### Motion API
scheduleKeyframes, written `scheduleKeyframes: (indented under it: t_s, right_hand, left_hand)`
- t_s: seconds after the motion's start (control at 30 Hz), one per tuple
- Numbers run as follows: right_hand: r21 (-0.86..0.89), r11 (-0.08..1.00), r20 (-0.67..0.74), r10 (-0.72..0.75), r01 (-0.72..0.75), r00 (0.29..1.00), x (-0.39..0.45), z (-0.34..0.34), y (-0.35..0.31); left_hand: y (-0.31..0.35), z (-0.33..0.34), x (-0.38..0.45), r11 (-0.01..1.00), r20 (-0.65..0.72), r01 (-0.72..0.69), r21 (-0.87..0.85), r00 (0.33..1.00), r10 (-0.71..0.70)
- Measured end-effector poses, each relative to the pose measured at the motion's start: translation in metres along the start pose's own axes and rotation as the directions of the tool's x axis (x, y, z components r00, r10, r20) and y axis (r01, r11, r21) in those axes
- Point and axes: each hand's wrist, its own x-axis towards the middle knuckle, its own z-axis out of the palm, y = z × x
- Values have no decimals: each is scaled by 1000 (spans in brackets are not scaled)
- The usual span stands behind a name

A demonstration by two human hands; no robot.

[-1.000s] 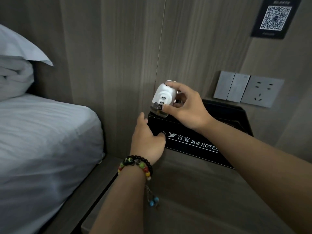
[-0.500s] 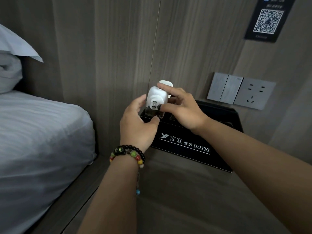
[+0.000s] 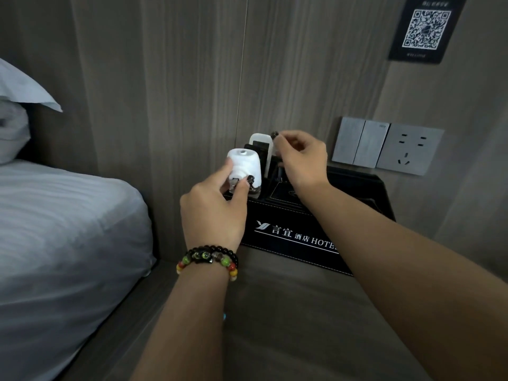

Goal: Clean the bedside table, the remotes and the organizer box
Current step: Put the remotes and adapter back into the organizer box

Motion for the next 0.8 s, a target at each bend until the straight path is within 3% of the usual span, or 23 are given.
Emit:
scheduleKeyframes:
  t_s: [0.2, 0.47, 0.67, 0.8]
  right_hand:
    - [-1, 1000, 192, 26, -27, 981, -3, 3, 5]
    - [17, 998, 162, -60, 58, 985, -7, 2, 2]
    - [205, 975, 191, 45, -85, 981, -8, -2, -1]
    - [199, 975, 190, 64, -102, 980, -8, -4, -2]
  left_hand:
    - [-1, 3, -1, 999, -15, -4, -34, 1000, 3]
    - [8, 5, 0, 1000, -21, -11, -8, 1000, 11]
    - [15, 0, 7, 988, 31, -72, 140, 997, 69]
    - [22, 4, 10, 974, 97, -132, 184, 989, 116]
